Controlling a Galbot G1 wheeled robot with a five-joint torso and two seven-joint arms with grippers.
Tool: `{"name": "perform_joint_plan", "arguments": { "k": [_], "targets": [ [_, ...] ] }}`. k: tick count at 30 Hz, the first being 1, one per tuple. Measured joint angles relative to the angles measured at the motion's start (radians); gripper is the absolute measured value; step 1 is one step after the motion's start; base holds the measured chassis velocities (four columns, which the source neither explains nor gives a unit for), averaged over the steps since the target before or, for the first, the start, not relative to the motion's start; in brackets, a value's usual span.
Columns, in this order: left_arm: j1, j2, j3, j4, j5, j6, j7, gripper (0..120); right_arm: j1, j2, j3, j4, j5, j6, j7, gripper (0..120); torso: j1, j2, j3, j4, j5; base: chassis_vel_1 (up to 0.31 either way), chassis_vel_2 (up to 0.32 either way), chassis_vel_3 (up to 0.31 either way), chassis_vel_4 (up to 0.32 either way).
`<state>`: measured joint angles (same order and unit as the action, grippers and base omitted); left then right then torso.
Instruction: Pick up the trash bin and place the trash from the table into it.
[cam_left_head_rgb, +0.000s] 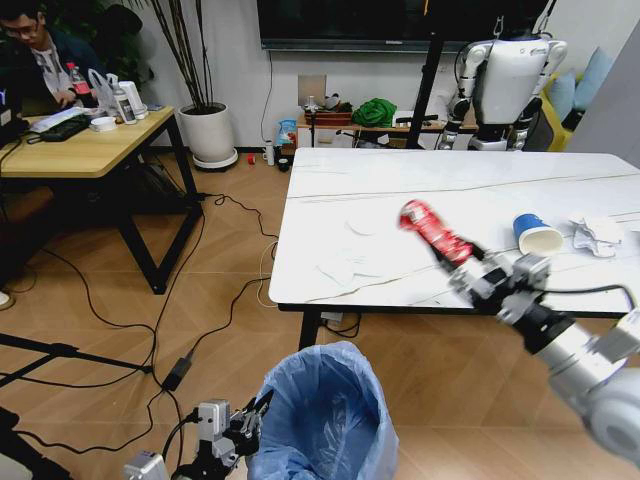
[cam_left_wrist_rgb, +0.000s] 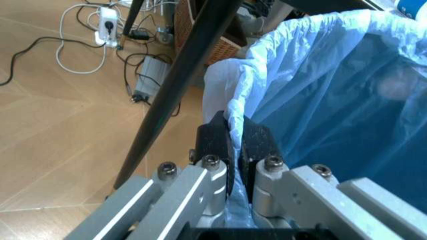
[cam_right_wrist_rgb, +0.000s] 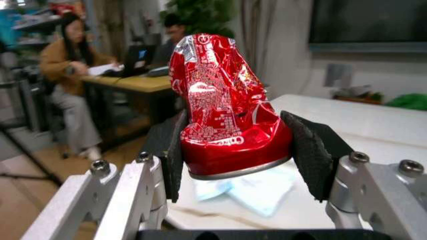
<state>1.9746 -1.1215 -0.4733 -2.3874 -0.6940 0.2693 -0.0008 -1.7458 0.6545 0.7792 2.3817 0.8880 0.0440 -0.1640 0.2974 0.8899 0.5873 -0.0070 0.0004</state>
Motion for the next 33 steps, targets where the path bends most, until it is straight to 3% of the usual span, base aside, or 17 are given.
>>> {"name": "perform_joint_plan", "arguments": {
  "k": [10, 29, 33],
  "targets": [
    [-0.028, -0.001, 0.008, 0.028, -0.021, 0.003, 0.001, 0, -0.009, -0.038, -0.223, -0.026, -0.162, 0.06, -0.128, 48, 0.0, 0.0, 0.0, -0.0002, -0.0002, 0.0, 0.0, 0.0, 0.0],
    [-0.055, -0.059, 0.041, 0.025, -0.015, 0.014, -0.01, 0, -0.089, -0.017, -0.22, -0.036, -0.309, 0.128, -0.294, 48, 0.0, 0.0, 0.0, -0.0003, -0.0004, 0.0, 0.0, 0.0, 0.0],
    [-0.056, -0.06, 0.056, 0.029, -0.004, 0.015, -0.01, 0, -0.108, -0.001, -0.194, -0.039, -0.322, 0.13, -0.321, 57, 0.0, 0.0, 0.0, -0.0003, -0.0004, 0.0, 0.0, 0.0, 0.0]
  ]
}}
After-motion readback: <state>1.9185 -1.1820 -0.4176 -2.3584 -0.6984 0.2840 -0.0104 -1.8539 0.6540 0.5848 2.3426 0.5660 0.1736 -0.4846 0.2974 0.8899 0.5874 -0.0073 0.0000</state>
